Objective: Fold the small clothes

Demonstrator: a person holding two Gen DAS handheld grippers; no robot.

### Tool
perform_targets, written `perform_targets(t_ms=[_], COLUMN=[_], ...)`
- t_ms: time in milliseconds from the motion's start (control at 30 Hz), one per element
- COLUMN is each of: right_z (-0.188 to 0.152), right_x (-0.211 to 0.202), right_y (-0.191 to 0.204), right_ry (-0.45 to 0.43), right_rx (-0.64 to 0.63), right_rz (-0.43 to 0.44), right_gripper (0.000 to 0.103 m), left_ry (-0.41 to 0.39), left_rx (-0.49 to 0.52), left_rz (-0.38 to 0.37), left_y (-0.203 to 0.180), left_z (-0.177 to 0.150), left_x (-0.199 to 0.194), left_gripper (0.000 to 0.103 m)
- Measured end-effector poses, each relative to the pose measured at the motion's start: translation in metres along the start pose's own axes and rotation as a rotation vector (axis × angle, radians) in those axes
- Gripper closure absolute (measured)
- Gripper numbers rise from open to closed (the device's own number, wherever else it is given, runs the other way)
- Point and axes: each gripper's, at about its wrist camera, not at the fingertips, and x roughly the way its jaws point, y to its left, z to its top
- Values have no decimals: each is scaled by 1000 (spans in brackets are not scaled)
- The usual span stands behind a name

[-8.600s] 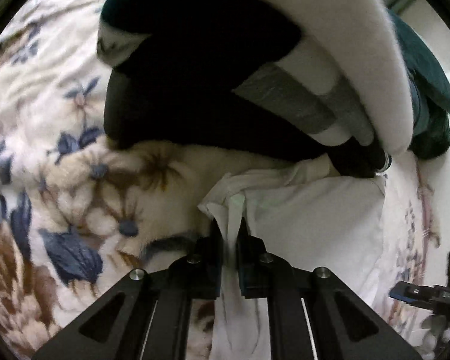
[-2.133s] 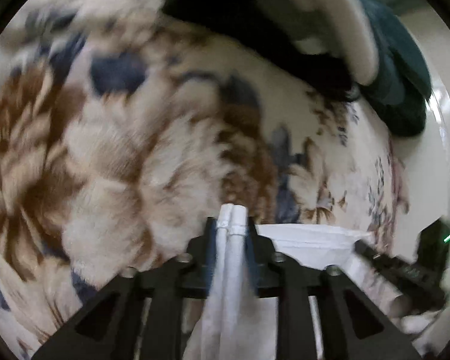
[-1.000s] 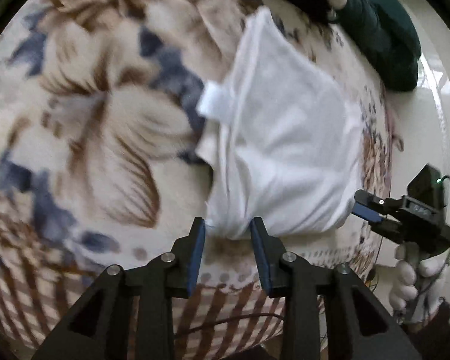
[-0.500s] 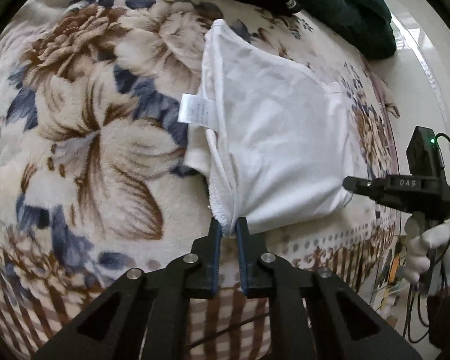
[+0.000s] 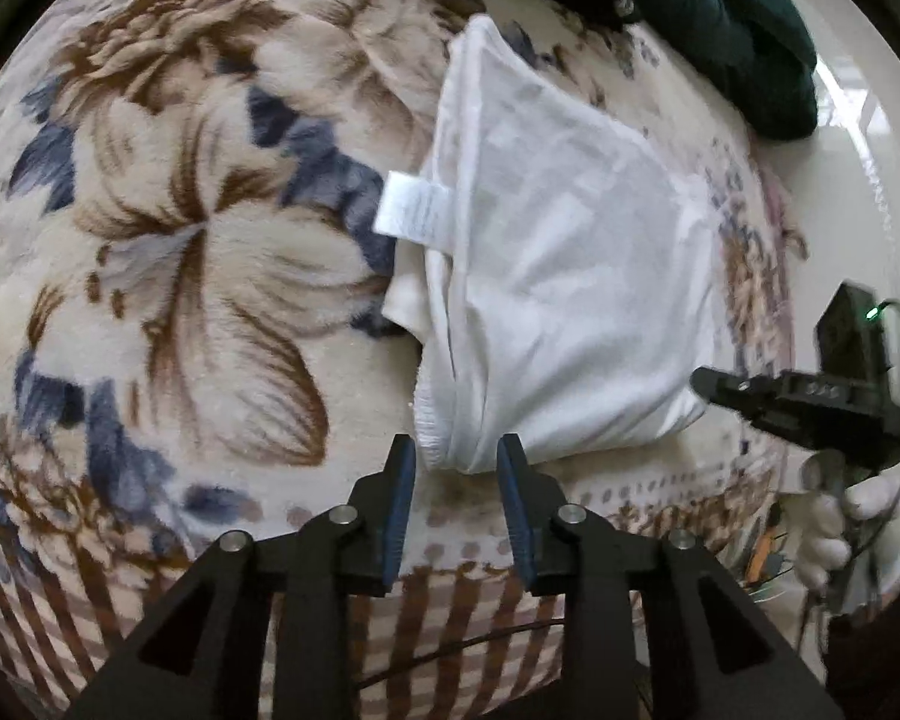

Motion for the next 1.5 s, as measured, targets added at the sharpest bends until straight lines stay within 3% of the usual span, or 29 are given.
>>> perform_targets(t_ms=[67, 133, 300, 633, 733, 867, 967, 1067, 1100, 1167, 1200, 1233, 1300, 1400, 1500], right_z=[-1, -1, -2, -2, -1, -2, -2, -1, 1, 3, 3, 5, 8, 23, 41], right_x=[0, 2, 0, 3, 4, 1, -1, -2, -1, -3, -6, -10, -15, -2, 22], right_y=[3, 5, 8, 10, 11, 10, 6, 2, 1, -5, -9, -14, -25, -34, -39], right_ry=[-2, -1, -4, -1, 6, -17, -28, -26, -12, -3, -11, -31, -70, -53, -20], right_rx=[-10, -22, -33, -41, -43, -42, -33, -18, -13, 6, 17, 32, 62, 65, 50], right_rz=[-11, -18, -17, -19, -25, -47, -75, -57, -34, 10, 34, 63, 129, 228, 308], right_gripper=[94, 94, 94, 94, 94, 94, 95, 95, 94, 92, 79, 58, 43, 43, 43], left_ry=[-19, -38, -28, -18, -20, -6, 37, 24, 6, -24, -46, -59, -103, -82, -81], left_rx=[5, 10, 4, 84, 139, 297, 356, 230, 153, 13, -69, -109, -176, -198, -204], left_rz=[18, 14, -27, 100, 157, 295, 397, 294, 194, 46, -55, -110, -223, -283, -272], left_y=[-2, -2, 1, -11, -20, -30, -20, 3, 12, 26, 35, 39, 46, 46, 42], left_z=[-1, -1, 1, 10, 7, 0, -1, 7, 10, 15, 19, 21, 31, 49, 61], left_x=[5, 5, 0, 5, 12, 13, 17, 2, -5, -11, -11, -10, 1, 30, 49], left_gripper=[79, 89, 89, 88, 98, 99, 101, 99, 97, 79, 50, 33, 33, 33, 33])
